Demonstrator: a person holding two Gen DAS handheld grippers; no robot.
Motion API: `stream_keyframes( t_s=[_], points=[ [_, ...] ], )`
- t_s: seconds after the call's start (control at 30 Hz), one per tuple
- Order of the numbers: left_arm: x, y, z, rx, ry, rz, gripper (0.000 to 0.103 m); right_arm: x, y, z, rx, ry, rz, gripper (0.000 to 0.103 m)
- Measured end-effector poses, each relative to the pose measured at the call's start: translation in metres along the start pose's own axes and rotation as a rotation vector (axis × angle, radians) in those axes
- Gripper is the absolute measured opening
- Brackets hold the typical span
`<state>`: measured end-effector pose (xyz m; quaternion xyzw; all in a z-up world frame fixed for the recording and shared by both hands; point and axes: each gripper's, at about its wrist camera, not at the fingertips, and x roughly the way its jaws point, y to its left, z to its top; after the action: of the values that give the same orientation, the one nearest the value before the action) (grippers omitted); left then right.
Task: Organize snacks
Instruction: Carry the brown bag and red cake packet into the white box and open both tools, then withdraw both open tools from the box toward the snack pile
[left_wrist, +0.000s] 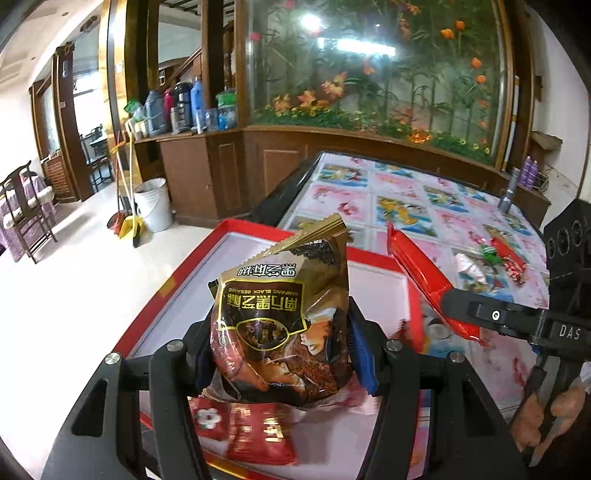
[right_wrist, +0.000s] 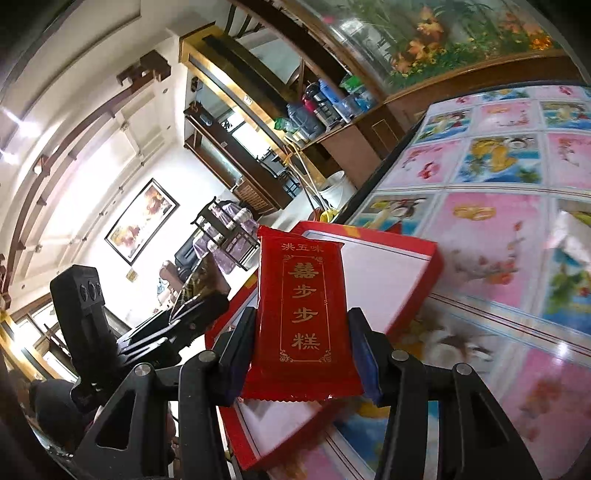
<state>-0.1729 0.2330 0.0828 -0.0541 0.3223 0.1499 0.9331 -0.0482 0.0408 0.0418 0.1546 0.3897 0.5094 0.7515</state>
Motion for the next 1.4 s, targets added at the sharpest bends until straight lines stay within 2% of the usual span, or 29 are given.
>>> stream_keyframes(
  t_s=[0.23, 0.43, 0.53, 0.7, 0.73, 0.83, 0.87, 1.03, 1.4],
  points=[
    [0.013, 0.022, -0.009, -0.012, 0.026, 0.056, 0.059, 0.044, 0.023, -0.003, -0.053, 0.045, -0.040, 0.050],
    [0.023, 0.033, -0.015, -0.024, 0.038, 0.083, 0.059, 0.061, 0.025, -0.005, -0.071, 0.065, -0.073, 0.050],
    [0.026, 0.036, -0.016, -0.024, 0.043, 0.100, 0.059, 0.061, 0.020, -0.003, -0.072, 0.056, -0.092, 0.050],
    [0.032, 0.036, -0.017, 0.005, 0.045, 0.206, 0.063, 0.054, 0.014, 0.001, -0.062, 0.046, -0.113, 0.056],
    [0.031, 0.035, -0.016, 0.015, 0.035, 0.231, 0.065, 0.052, 0.012, 0.002, -0.052, 0.042, -0.111, 0.059],
    [0.026, 0.031, -0.012, 0.037, 0.001, 0.285, 0.080, 0.038, 0.000, 0.006, -0.019, -0.002, -0.123, 0.065],
    [0.022, 0.029, -0.011, 0.047, -0.019, 0.300, 0.080, 0.036, -0.005, 0.008, 0.003, -0.015, -0.128, 0.066],
    [0.015, 0.019, -0.002, 0.092, -0.054, 0.324, 0.081, 0.022, -0.031, 0.016, 0.115, -0.048, -0.124, 0.066],
    [0.009, 0.011, 0.008, 0.095, -0.064, 0.333, 0.082, 0.026, -0.038, 0.018, 0.135, -0.022, -0.158, 0.067]
  ],
)
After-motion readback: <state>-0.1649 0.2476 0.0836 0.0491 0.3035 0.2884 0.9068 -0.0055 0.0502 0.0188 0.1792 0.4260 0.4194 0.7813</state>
